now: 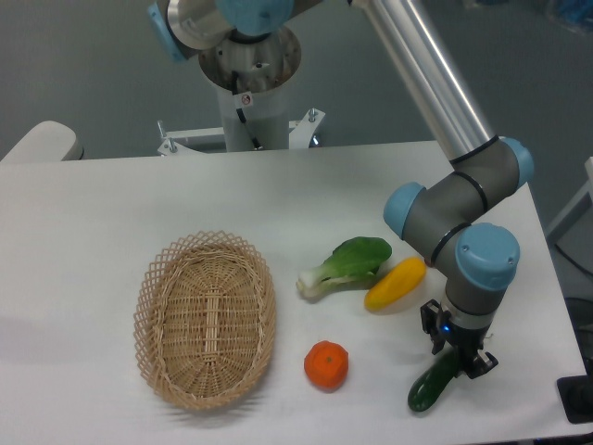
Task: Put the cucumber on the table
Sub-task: 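Lift the open gripper up off the cucumber toward the yellow pepper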
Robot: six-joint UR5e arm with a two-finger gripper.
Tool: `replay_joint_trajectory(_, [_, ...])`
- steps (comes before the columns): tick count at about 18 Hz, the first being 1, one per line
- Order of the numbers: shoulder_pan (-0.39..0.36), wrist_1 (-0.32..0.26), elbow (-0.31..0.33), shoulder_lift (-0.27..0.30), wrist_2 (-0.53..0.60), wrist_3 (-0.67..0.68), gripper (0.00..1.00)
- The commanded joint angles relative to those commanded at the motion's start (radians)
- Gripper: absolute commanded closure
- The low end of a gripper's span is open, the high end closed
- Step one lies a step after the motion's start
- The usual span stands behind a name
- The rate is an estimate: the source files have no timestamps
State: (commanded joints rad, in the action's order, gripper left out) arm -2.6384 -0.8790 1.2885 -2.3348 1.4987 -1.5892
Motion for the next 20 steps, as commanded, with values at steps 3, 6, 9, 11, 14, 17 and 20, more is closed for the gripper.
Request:
replay_joint_trajectory(3, [0.008, -0.035, 0.003, 0.066, 0.002, 0.023, 0.00])
replay_joint_trajectory(6, [0.038, -0.135, 0.000, 0.123, 0.003, 0.101, 0.00])
replay_joint_trajectory(9, [0.044, -0.243, 0.003, 0.190, 0.003, 0.147, 0.00])
replay_joint_trajectory(11, [0.048, -0.331, 0.005, 0.236, 0.012, 0.175, 0.00])
replay_joint_trajectory(14, [0.048, -0.428, 0.011, 0.285, 0.089, 0.178, 0.00])
replay_joint_trajectory(17, [0.044, -0.440, 0.012, 0.299, 0.112, 0.176, 0.00])
replay_joint_trajectory(20, [0.035, -0.440, 0.009, 0.307, 0.106, 0.176, 0.00])
